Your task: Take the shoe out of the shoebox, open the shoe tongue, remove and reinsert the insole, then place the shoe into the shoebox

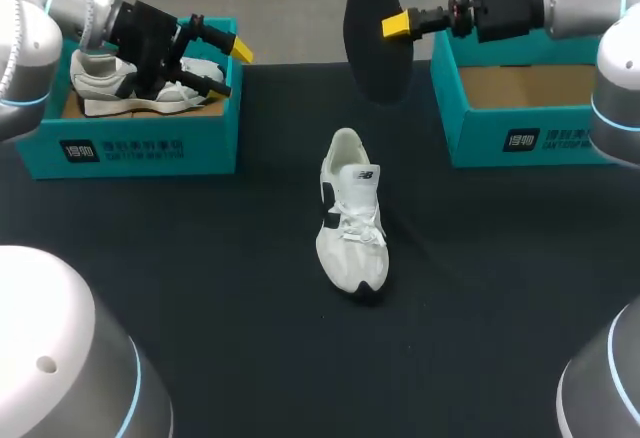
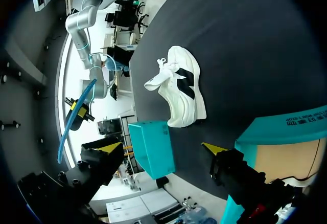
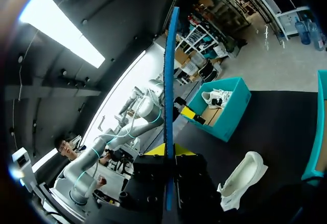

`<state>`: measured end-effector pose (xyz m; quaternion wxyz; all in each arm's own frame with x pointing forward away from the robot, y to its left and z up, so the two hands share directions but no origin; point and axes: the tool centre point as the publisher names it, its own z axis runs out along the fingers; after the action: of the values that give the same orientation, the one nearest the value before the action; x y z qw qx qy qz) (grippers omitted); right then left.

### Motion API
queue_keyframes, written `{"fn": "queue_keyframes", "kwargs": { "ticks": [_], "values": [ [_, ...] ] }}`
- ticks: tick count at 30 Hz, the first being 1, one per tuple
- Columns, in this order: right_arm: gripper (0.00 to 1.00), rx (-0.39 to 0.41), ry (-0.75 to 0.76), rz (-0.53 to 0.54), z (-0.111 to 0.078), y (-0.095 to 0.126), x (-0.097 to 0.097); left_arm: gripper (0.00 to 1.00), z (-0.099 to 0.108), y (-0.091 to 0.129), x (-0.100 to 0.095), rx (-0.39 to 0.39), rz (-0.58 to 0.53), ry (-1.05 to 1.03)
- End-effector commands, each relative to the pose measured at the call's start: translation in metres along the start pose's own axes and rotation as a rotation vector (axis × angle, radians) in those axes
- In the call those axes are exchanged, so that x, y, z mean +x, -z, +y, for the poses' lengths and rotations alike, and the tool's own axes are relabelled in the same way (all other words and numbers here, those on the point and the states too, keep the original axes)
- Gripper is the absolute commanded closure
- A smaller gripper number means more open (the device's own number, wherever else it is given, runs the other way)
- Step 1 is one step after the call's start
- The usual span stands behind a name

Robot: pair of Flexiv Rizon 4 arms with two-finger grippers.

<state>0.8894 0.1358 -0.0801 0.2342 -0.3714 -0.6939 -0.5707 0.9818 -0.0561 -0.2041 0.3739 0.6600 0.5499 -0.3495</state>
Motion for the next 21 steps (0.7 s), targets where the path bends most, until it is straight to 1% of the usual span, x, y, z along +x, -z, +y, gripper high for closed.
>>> {"fn": "queue_keyframes", "kwargs": {
  "ticks": [1, 13, 14, 15, 16, 17, 19, 21],
  "values": [
    [1.00, 0.009, 0.000, 0.024, 0.006, -0.007, -0.009, 0.00, -0.001, 0.000, -0.001, -0.002, 0.003, -0.001],
    [1.00, 0.009, 0.000, 0.024, 0.006, -0.007, -0.009, 0.00, -0.001, 0.000, -0.001, -0.002, 0.003, -0.001],
    [1.00, -0.015, 0.012, 0.019, 0.005, -0.008, -0.014, 0.00, -0.001, 0.000, -0.001, -0.002, 0.003, -0.001],
    [1.00, 0.003, 0.050, -0.015, 0.004, -0.009, -0.018, 0.00, -0.001, 0.000, -0.001, -0.002, 0.003, -0.001],
    [1.00, -0.026, 0.075, -0.025, 0.005, -0.009, -0.022, 0.00, -0.001, 0.000, -0.001, -0.002, 0.003, -0.001],
    [1.00, -0.024, 0.084, -0.044, 0.006, -0.008, -0.026, 0.00, -0.001, 0.000, -0.001, -0.002, 0.003, -0.001],
    [1.00, -0.050, 0.114, -0.059, 0.010, -0.006, -0.033, 0.00, -0.001, 0.000, -0.001, -0.002, 0.003, -0.001],
    [1.00, -0.048, 0.127, -0.067, 0.012, -0.007, -0.041, 0.00, -0.001, 0.000, -0.001, -0.002, 0.003, -0.001]
  ]
}}
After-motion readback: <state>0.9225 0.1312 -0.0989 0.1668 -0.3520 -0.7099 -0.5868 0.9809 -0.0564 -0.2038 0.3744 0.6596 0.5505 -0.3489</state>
